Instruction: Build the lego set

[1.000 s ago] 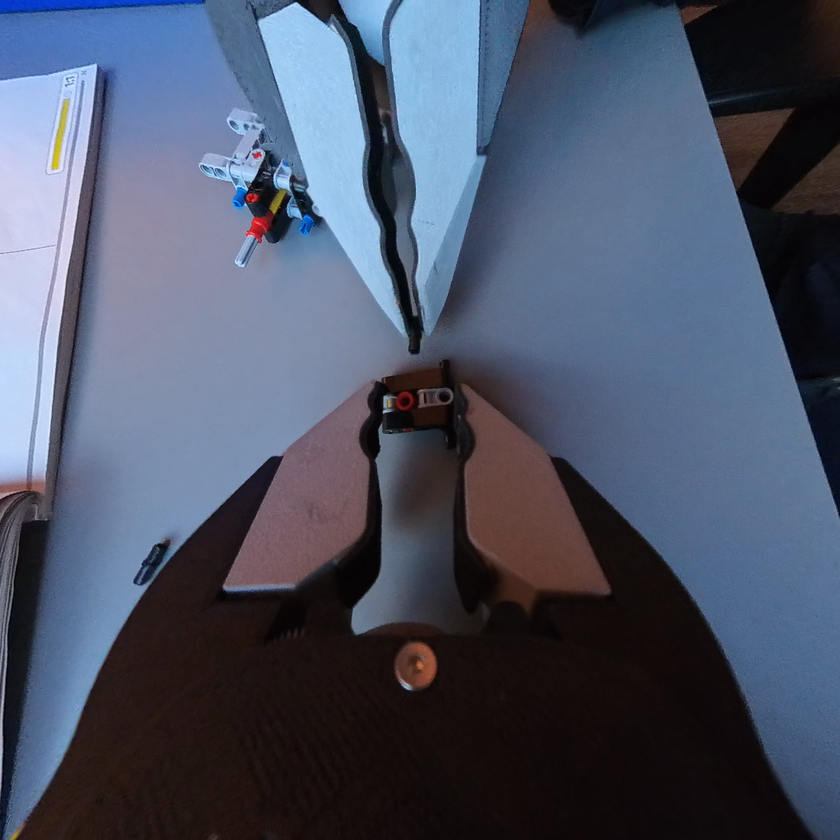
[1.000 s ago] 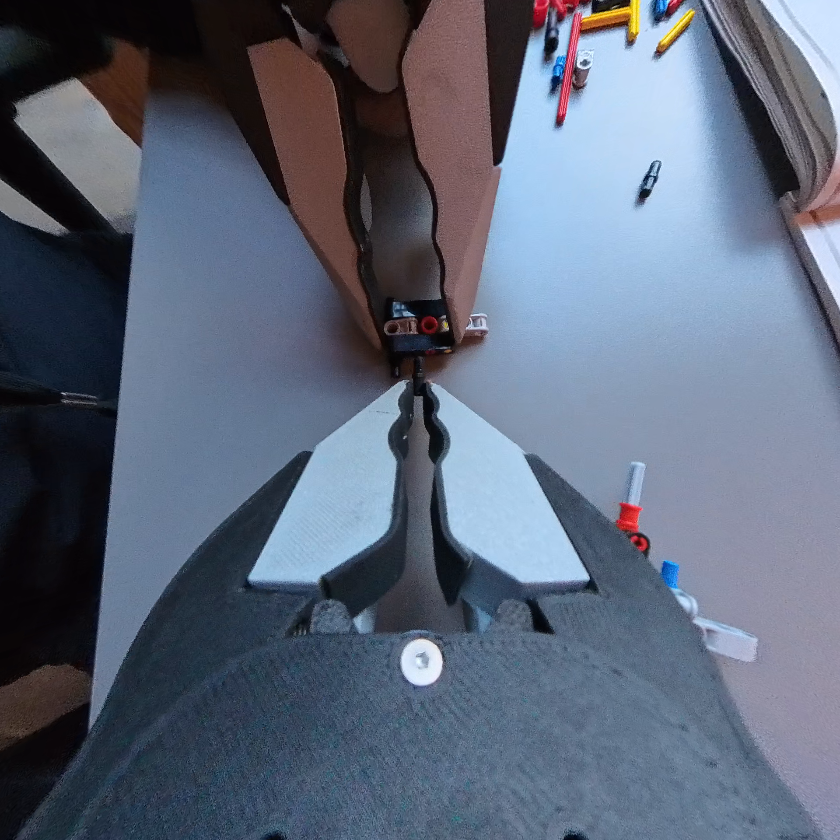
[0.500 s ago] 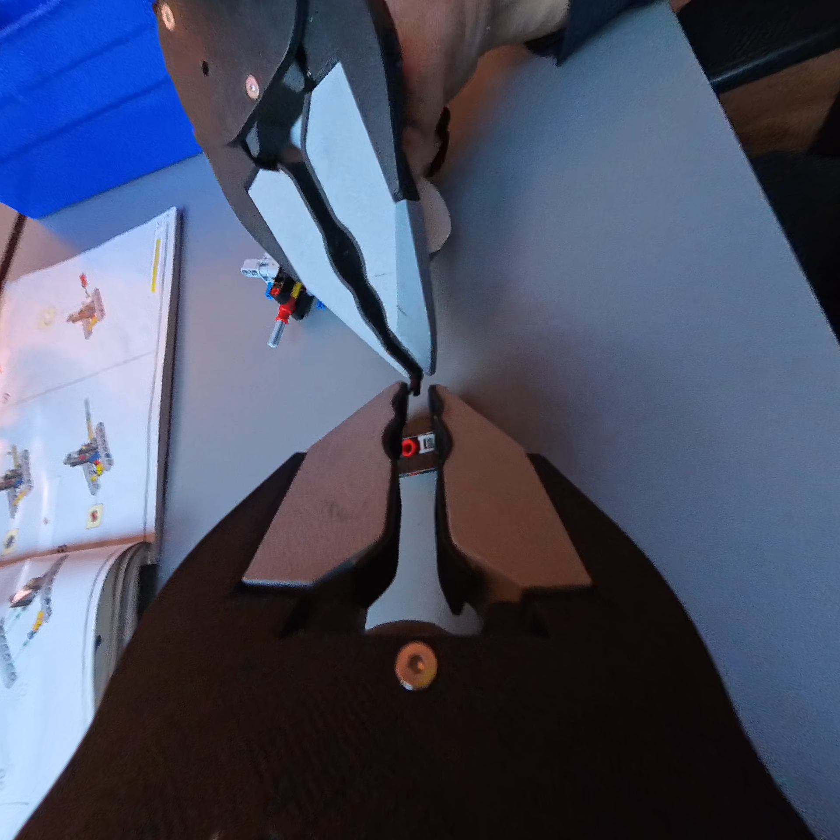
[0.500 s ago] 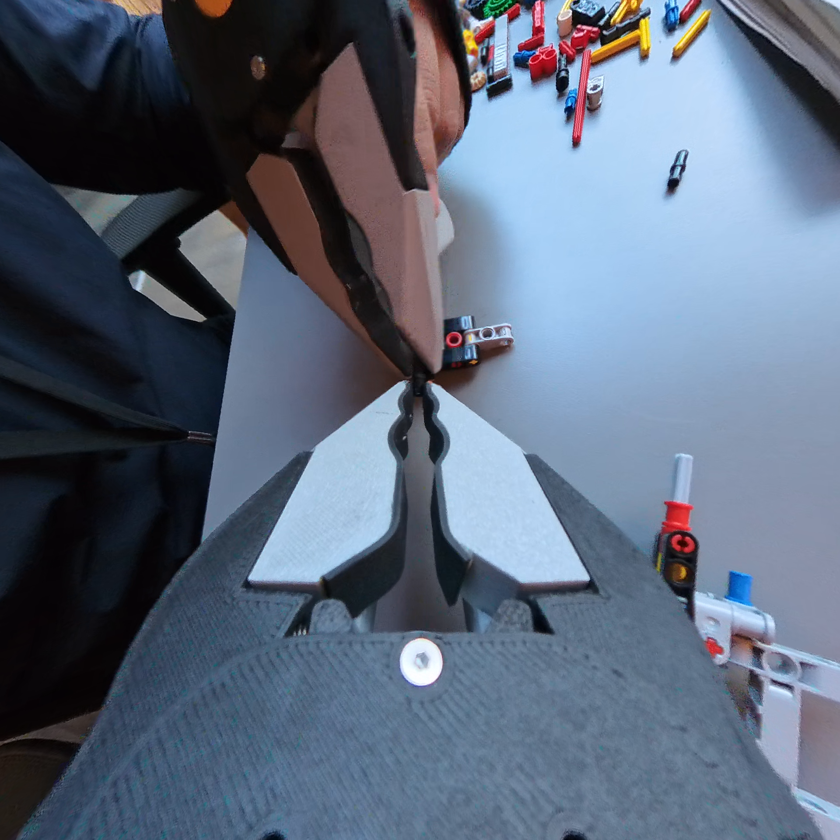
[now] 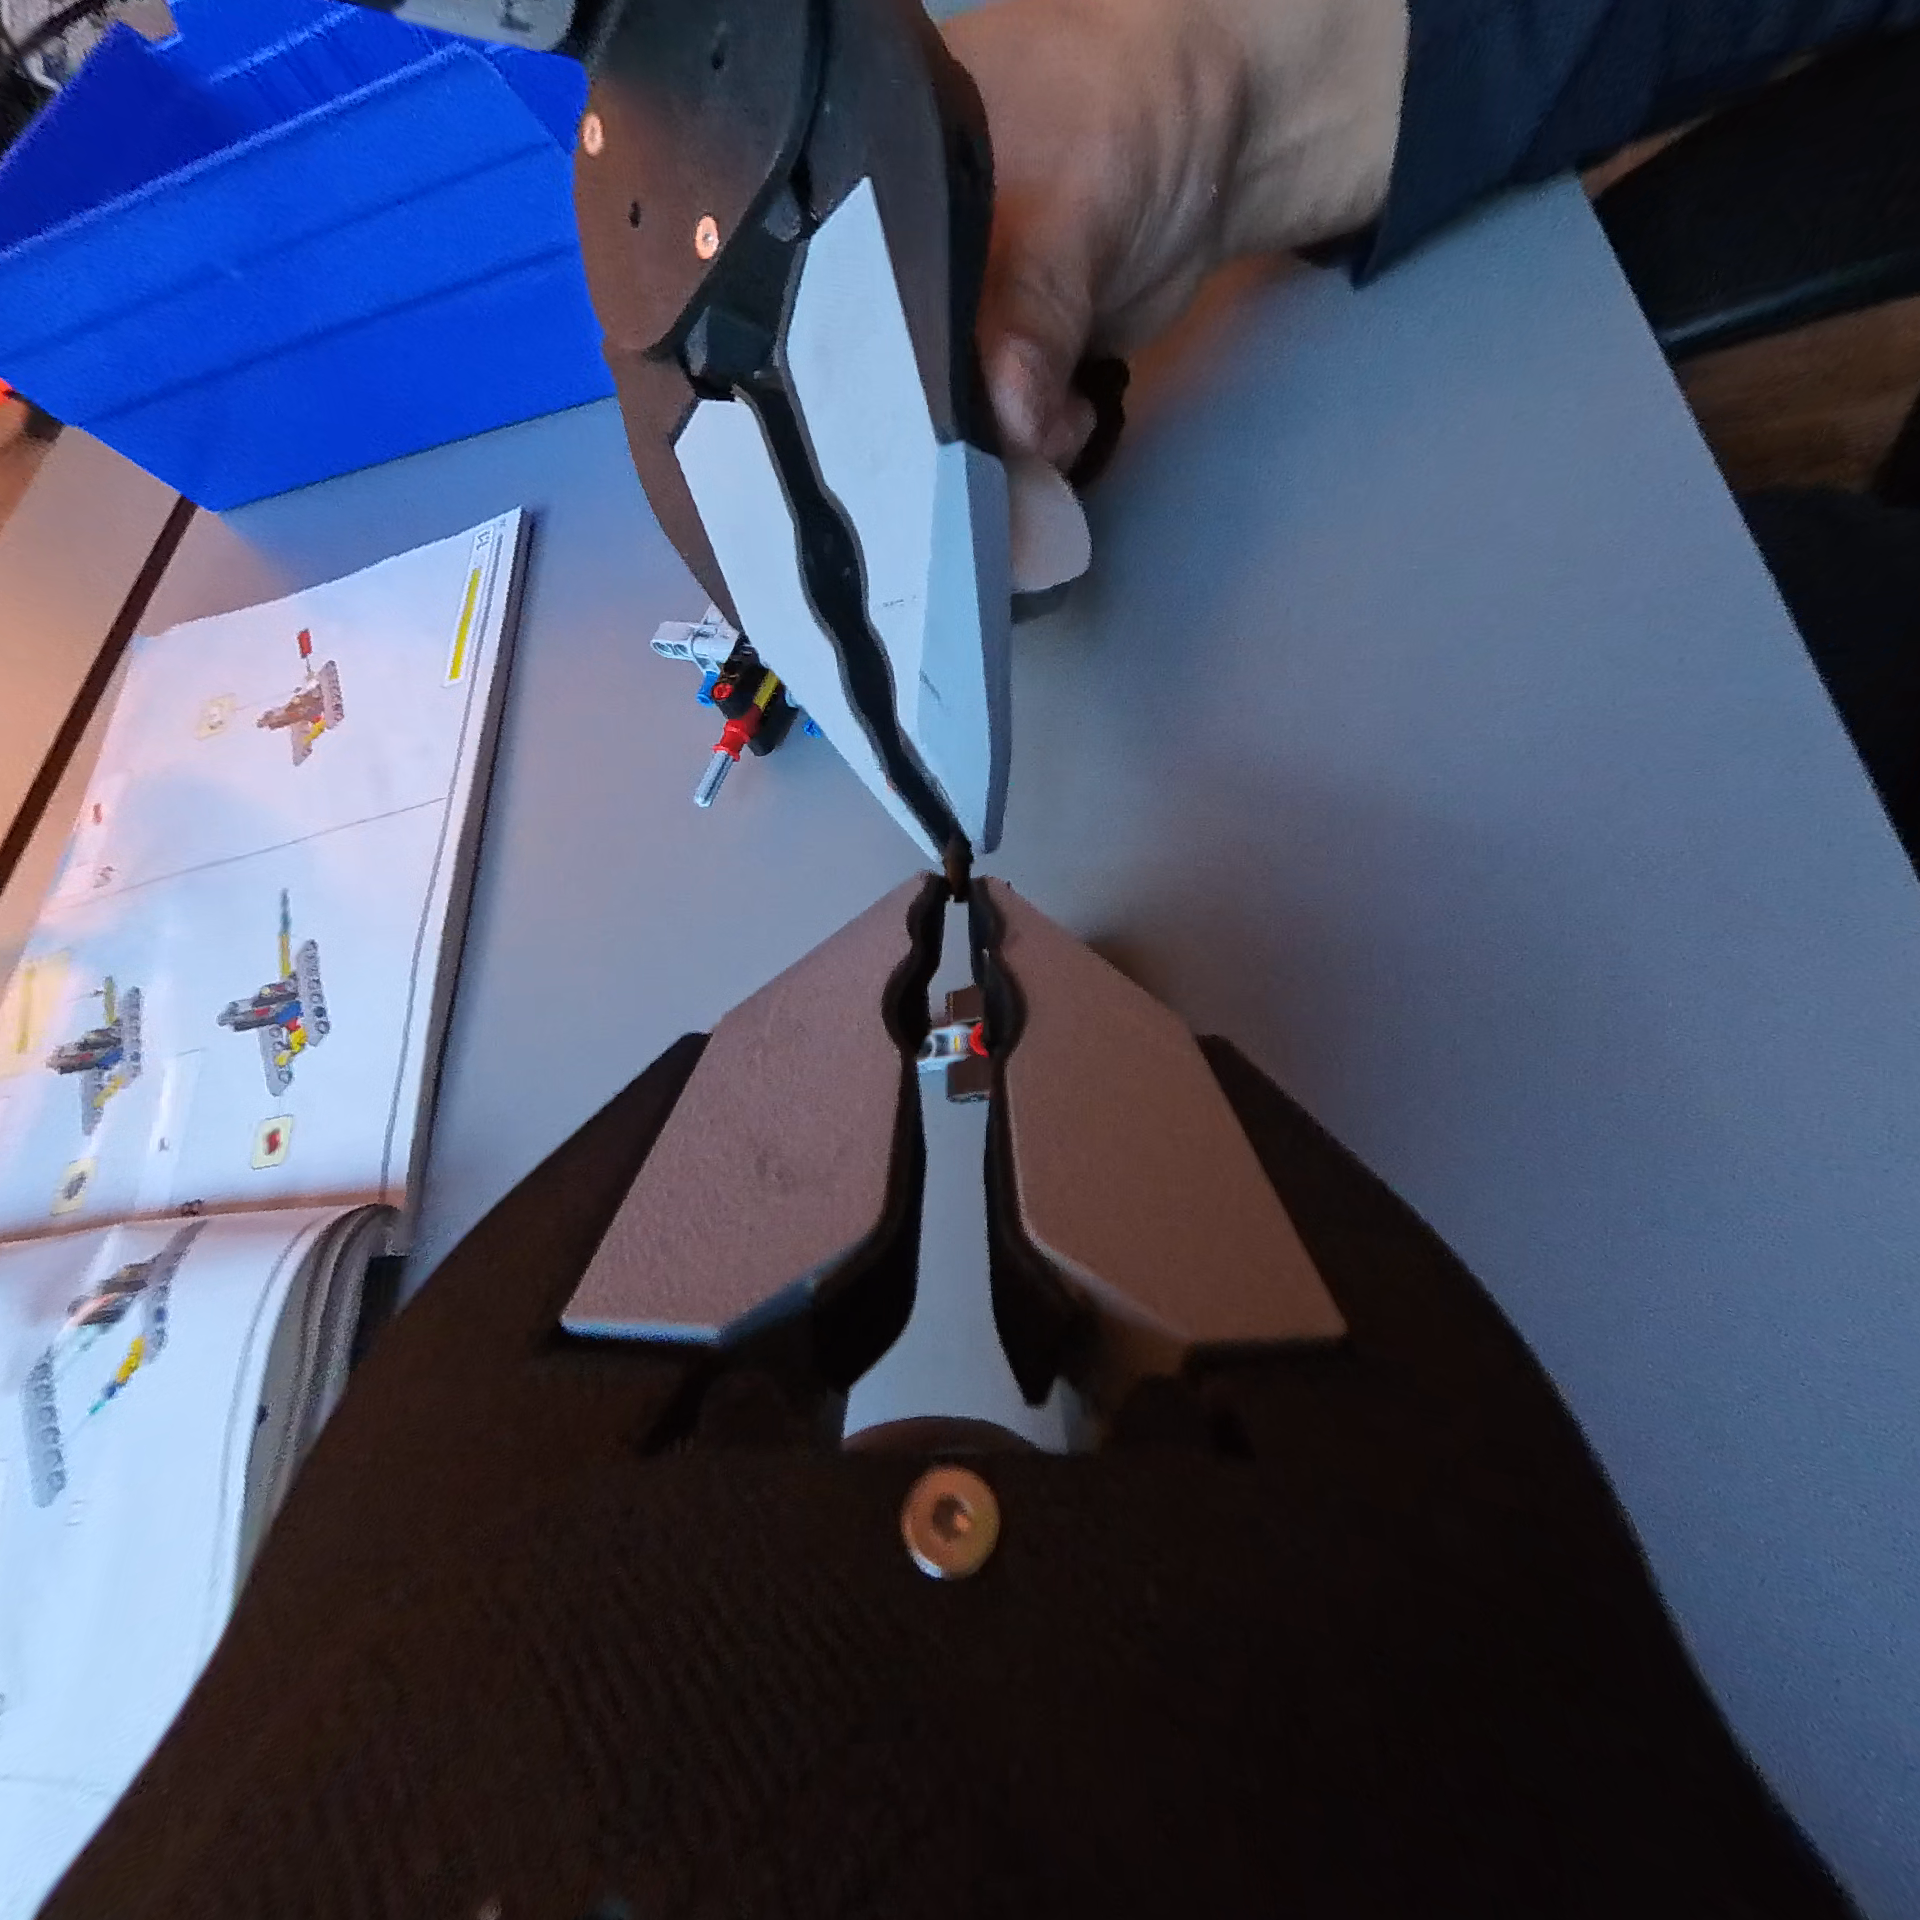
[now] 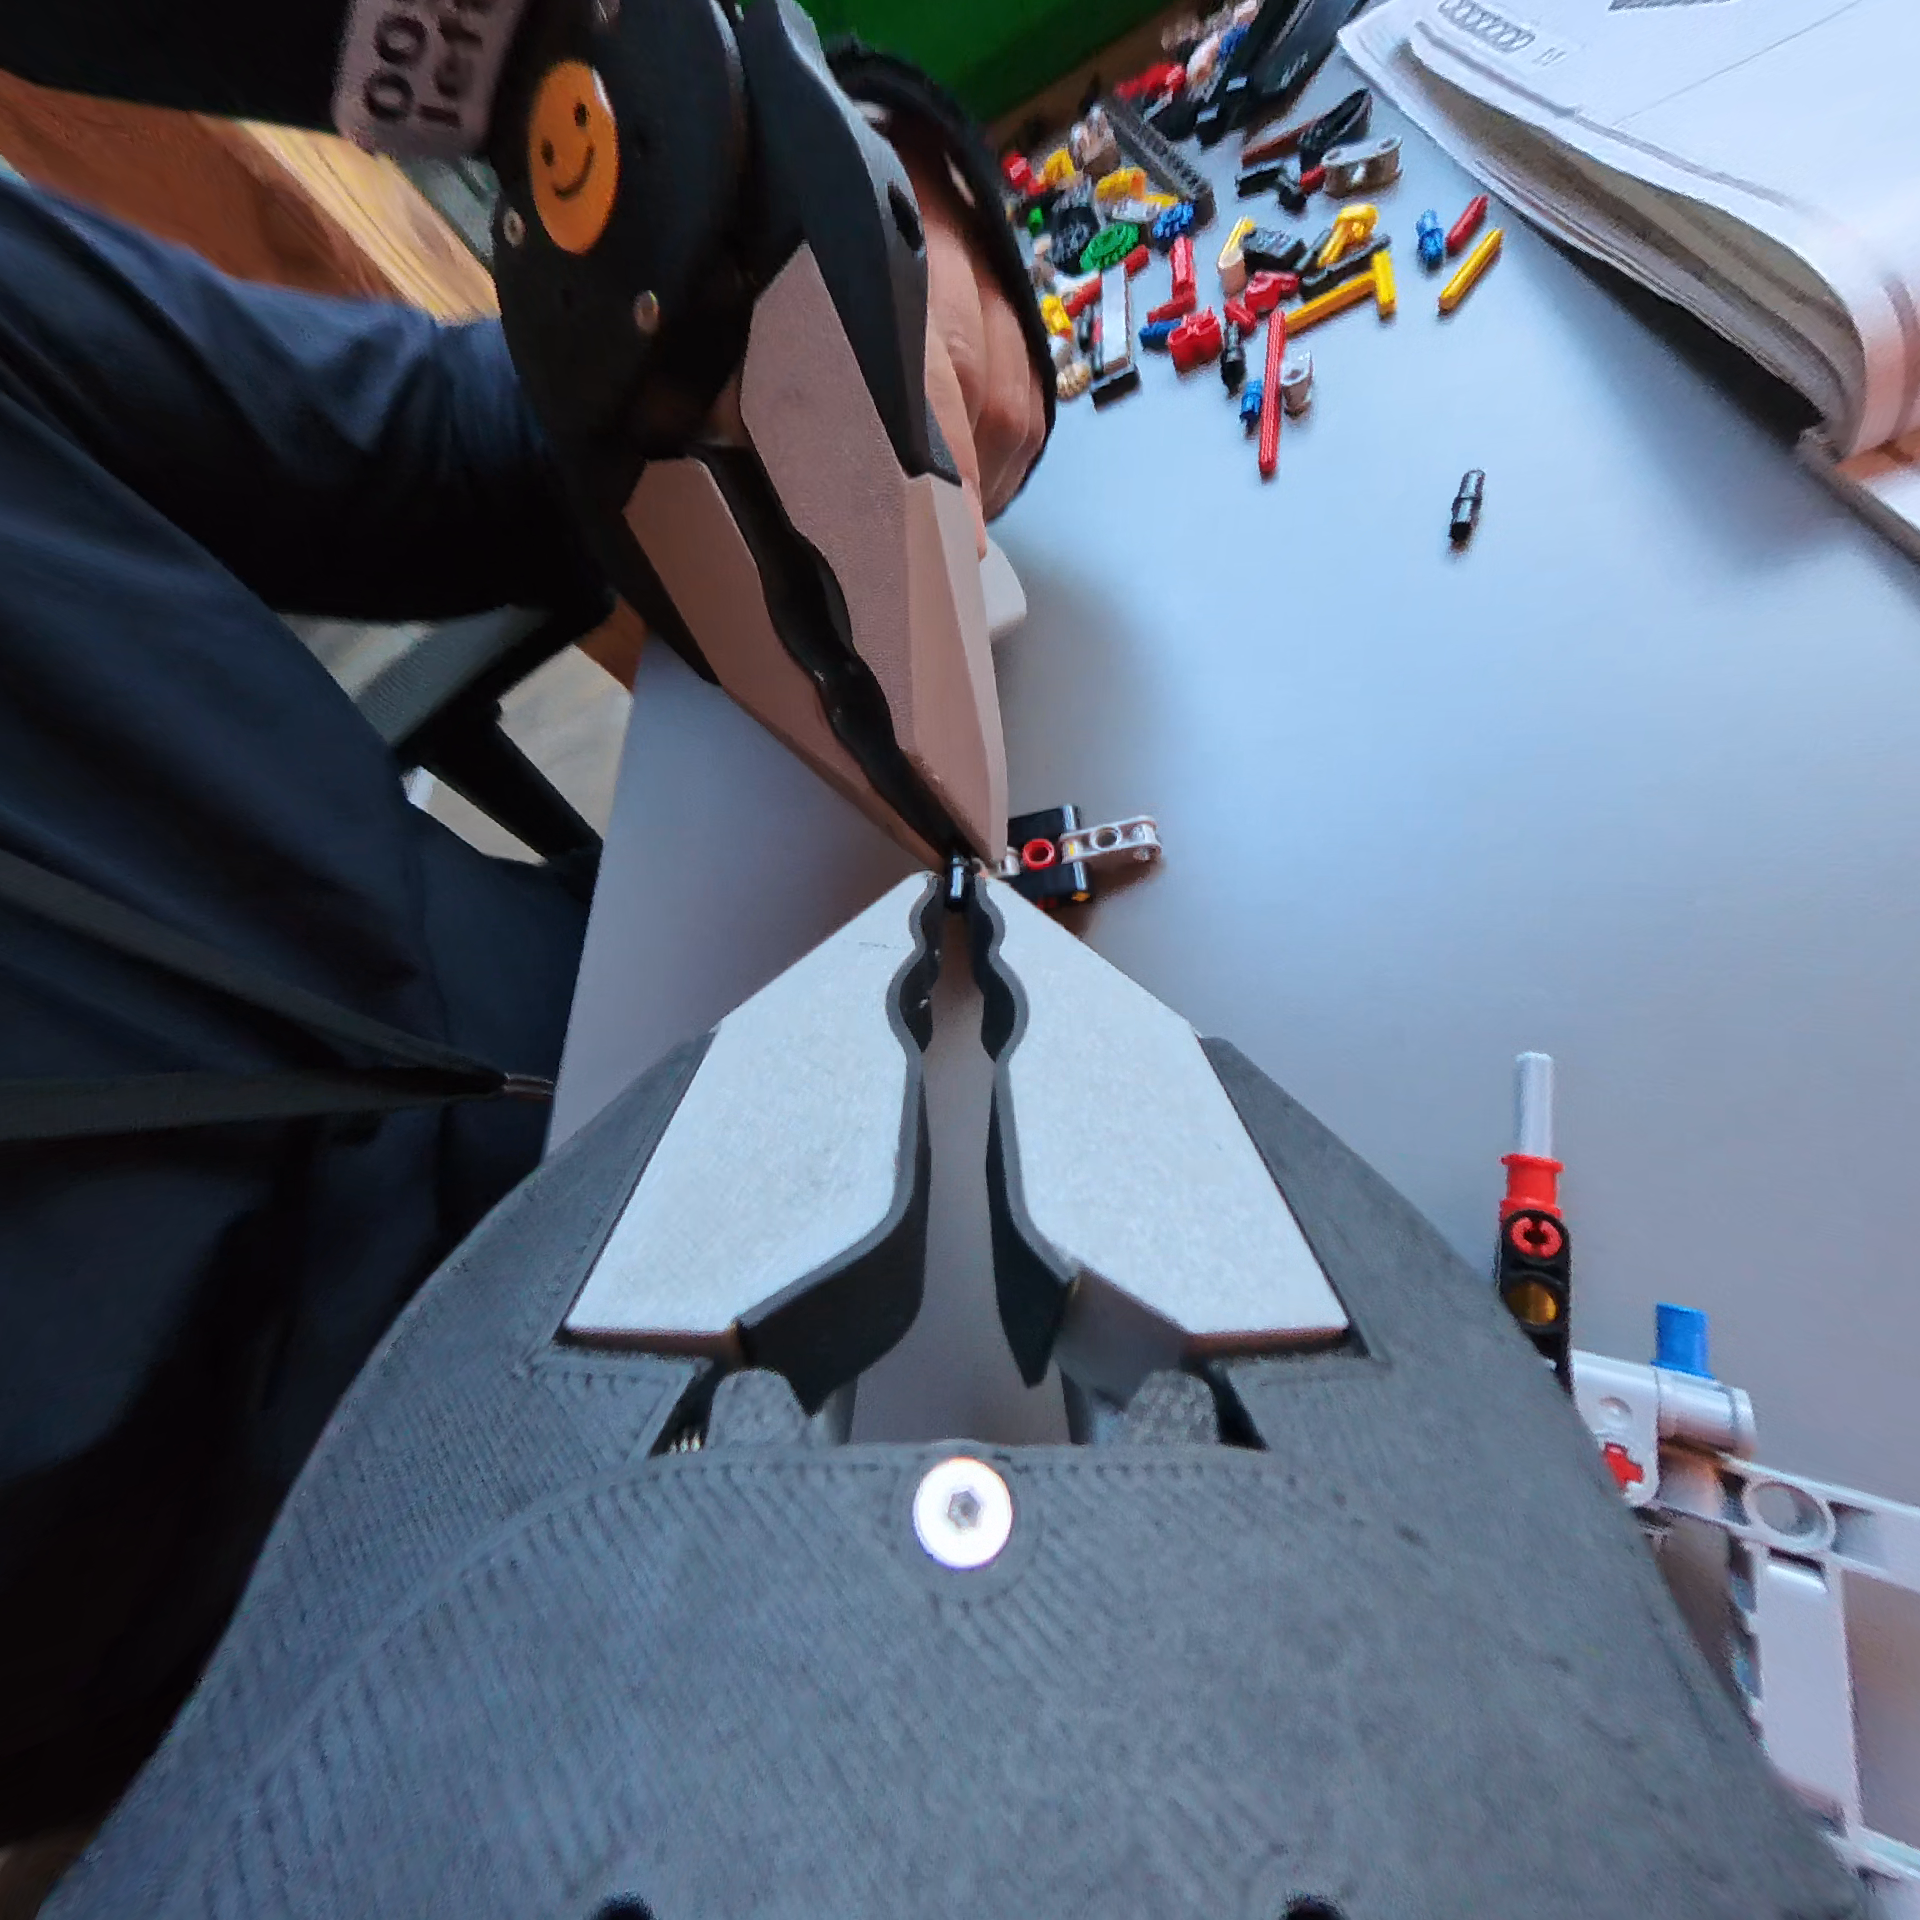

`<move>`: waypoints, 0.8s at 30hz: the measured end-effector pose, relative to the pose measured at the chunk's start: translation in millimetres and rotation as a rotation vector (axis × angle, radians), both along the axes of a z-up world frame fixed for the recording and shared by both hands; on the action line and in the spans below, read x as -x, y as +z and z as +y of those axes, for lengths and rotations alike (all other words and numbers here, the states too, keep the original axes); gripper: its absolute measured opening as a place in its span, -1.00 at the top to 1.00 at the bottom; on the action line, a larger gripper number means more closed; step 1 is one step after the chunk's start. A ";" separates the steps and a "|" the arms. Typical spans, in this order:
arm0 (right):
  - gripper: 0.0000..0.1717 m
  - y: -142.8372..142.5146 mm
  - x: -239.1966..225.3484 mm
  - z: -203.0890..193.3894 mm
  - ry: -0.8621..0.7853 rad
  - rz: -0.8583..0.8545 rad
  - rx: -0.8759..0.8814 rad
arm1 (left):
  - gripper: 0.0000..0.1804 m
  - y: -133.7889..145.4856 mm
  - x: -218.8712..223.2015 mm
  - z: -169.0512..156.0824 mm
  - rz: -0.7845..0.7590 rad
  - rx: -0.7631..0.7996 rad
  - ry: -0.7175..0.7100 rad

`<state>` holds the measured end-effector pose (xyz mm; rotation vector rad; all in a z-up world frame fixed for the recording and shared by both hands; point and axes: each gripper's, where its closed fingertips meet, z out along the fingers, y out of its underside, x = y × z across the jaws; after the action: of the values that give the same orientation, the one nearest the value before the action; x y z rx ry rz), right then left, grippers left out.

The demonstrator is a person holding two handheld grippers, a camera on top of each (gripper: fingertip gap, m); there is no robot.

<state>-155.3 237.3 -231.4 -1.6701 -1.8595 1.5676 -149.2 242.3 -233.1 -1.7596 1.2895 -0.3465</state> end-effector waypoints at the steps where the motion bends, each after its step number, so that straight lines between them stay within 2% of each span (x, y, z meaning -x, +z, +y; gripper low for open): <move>1: 0.99 1.4 0.1 0.6 -0.002 0.007 0.018 | 0.98 0.8 -0.1 0.3 -0.023 0.025 0.008; 4: 0.99 0.2 2.2 2.3 -0.014 0.031 -0.035 | 0.99 -2.6 0.7 -0.1 -0.087 0.155 0.034; 11: 0.99 0.9 3.4 -4.9 0.038 0.180 -0.510 | 0.99 -1.0 -2.0 -10.9 -0.289 0.459 0.022; 15: 0.99 1.7 3.0 -8.9 0.061 0.232 -0.681 | 0.98 1.0 -2.4 -15.2 -0.361 0.558 0.006; 20: 1.00 -3.3 2.9 -10.4 0.063 0.186 -0.635 | 0.95 -4.0 1.3 -19.0 -0.330 0.604 -0.003; 24: 0.99 -16.2 -0.7 -3.6 0.037 0.057 -0.526 | 0.58 -22.5 23.0 -4.8 -0.108 0.433 0.086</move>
<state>-154.5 233.7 -247.6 -1.3431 -2.0470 0.9954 -172.2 237.5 -255.6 -2.1155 1.1132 -0.7033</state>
